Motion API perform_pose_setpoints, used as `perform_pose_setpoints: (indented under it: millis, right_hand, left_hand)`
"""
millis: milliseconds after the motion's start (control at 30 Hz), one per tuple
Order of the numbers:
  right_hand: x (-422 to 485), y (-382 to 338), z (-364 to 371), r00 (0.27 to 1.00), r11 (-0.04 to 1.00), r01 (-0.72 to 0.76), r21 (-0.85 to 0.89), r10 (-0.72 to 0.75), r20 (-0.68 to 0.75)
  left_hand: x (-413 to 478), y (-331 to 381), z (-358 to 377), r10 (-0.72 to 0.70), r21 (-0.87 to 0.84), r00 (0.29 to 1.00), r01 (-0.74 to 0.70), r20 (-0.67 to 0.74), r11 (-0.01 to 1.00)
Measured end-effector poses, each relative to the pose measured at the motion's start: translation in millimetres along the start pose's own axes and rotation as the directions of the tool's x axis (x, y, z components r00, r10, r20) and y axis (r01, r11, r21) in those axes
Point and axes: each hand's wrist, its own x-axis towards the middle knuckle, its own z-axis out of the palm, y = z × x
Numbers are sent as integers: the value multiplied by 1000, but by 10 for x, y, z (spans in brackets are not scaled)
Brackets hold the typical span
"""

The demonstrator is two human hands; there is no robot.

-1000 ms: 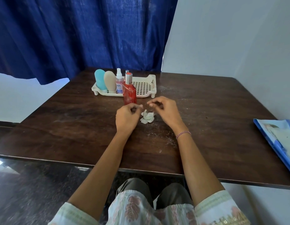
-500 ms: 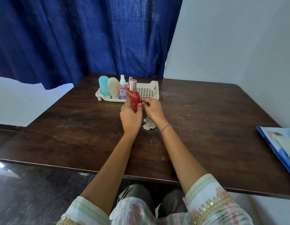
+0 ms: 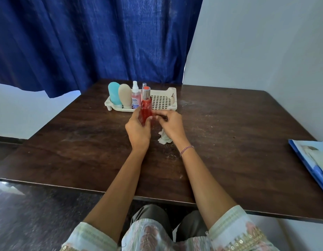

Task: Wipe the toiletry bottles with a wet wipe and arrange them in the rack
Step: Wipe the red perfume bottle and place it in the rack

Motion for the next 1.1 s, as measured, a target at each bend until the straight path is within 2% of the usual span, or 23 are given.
perform_pose_setpoints:
  millis: [267, 400, 533, 733, 900, 1100]
  right_hand:
    - [-110, -40, 10, 996, 997, 55, 52, -51, -78]
    - [-83, -56, -48, 985, 992, 62, 113, -42, -168]
    - [4, -41, -96, 960, 997, 68, -24, -72, -271]
    - [82, -1, -354, 997, 997, 8, -79, -13, -71]
    - [207, -18, -461, 992, 997, -15, -70, 7, -125]
    - [416, -84, -447, 986, 996, -19, -89, 4, -165]
  left_hand:
    - [-6, -12, 12, 8, -26, 1000, -8, 12, 1000]
    - [-44, 13, 28, 33, -145, 998, -24, 59, 989]
    - [-33, 42, -1, -7, -301, 989, 53, 150, 952]
    - [43, 64, -31, 6, -325, 964, 83, 266, 942]
    - [147, 215, 5, 47, -320, 969, 34, 243, 947]
    - [333, 247, 152, 68, -194, 995, -53, 71, 980]
